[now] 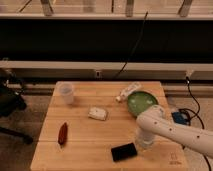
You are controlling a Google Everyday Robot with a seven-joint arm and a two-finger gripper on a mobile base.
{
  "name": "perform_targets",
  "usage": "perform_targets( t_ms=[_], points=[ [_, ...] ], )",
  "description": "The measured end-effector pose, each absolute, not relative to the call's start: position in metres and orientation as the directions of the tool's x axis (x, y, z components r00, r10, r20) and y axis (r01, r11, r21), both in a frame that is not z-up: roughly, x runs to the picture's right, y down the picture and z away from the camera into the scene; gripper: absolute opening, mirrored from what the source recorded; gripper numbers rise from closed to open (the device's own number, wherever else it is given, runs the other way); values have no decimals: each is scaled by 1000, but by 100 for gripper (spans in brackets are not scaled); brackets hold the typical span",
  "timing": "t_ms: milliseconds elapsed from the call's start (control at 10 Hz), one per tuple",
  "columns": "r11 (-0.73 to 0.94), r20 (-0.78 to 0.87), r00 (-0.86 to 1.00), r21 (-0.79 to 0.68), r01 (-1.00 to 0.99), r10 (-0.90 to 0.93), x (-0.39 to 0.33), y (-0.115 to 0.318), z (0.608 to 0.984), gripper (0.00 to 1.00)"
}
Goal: Push the eraser across the table
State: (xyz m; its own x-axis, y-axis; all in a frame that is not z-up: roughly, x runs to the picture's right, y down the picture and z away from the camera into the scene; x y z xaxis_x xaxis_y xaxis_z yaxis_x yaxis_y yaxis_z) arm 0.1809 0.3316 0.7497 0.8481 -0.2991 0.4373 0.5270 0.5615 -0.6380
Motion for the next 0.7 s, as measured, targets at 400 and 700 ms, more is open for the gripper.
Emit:
perform_targets(
  t_ms=[400, 700],
  points=[
    [549, 466, 832, -629, 551, -302, 161, 341, 744, 0],
    [543, 483, 822, -621, 565, -303, 152, 343, 742, 0]
  ],
)
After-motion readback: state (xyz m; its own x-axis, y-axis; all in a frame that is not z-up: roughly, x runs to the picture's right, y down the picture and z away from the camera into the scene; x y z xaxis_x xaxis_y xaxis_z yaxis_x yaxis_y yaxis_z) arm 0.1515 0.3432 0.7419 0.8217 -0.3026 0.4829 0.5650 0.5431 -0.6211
